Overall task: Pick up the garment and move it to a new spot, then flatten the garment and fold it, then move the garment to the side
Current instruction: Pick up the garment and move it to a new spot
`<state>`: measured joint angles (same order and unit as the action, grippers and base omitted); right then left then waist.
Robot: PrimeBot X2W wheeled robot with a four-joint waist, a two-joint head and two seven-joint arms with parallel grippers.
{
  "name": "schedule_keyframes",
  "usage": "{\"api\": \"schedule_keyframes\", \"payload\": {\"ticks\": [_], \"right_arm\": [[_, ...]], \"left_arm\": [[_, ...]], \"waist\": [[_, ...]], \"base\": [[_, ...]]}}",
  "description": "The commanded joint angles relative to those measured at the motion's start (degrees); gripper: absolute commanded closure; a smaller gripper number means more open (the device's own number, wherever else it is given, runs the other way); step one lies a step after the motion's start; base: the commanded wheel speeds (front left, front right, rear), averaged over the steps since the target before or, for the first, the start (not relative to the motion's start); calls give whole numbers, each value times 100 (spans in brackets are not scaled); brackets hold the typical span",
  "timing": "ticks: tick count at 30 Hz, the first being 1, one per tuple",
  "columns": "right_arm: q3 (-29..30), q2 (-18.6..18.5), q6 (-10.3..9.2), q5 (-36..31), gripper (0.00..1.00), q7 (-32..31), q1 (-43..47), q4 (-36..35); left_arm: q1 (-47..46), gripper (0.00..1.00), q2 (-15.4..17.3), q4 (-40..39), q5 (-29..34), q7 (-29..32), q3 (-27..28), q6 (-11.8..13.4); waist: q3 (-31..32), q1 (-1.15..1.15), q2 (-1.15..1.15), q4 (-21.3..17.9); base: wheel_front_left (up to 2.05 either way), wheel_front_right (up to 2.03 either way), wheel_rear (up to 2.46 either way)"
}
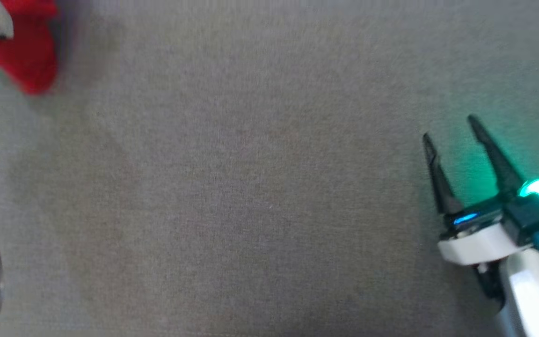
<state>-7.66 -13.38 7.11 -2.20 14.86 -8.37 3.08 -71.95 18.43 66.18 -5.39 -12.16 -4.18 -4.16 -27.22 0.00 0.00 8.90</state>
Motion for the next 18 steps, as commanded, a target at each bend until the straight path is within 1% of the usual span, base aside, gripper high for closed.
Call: {"api": "schedule_keyframes", "payload": {"ticks": [1, 6, 9, 10, 12, 14, 18], "right_arm": [[-130, 40, 37, 38, 0, 14, 160, -122], [-152, 351, 37, 124, 0, 14, 466, 5], [-168, 455, 37, 112, 0, 14, 710, 25], [-148, 511, 37, 131, 0, 14, 786, 5], [-134, 603, 37, 164, 0, 14, 929, -51], [-155, 656, 37, 164, 0, 14, 1041, -105], [-214, 724, 37, 168, 0, 14, 1176, -212]], "left_arm": [[-191, 100, 361, -255, 76, -99, -17, -51], [-141, 100, 202, -672, 234, -228, -484, -261], [-5, 100, 51, -920, 257, -163, -928, -322], [75, 100, -35, -1036, 196, -112, -1156, -326], [264, 100, -89, -1355, 0, -19, -1670, -329], [512, 100, -47, -1754, -237, 104, -2126, -330], [1160, 100, 59, -2773, -999, 488, -2810, -331]], "waist": [[561, 0, 0, -134], [1590, 0, 0, -399], [2145, 0, 0, -623], [2300, 0, 0, -706], [2565, 0, 0, -884], [2767, 0, 0, -1058], [2937, 0, 0, -1372]], "base": [[0, 0, 0], [0, 0, 0], [0, 0, 0], [0, 0, 0], [0, 0, 0], [0, 0, 0], [0, 0, 0]]}}
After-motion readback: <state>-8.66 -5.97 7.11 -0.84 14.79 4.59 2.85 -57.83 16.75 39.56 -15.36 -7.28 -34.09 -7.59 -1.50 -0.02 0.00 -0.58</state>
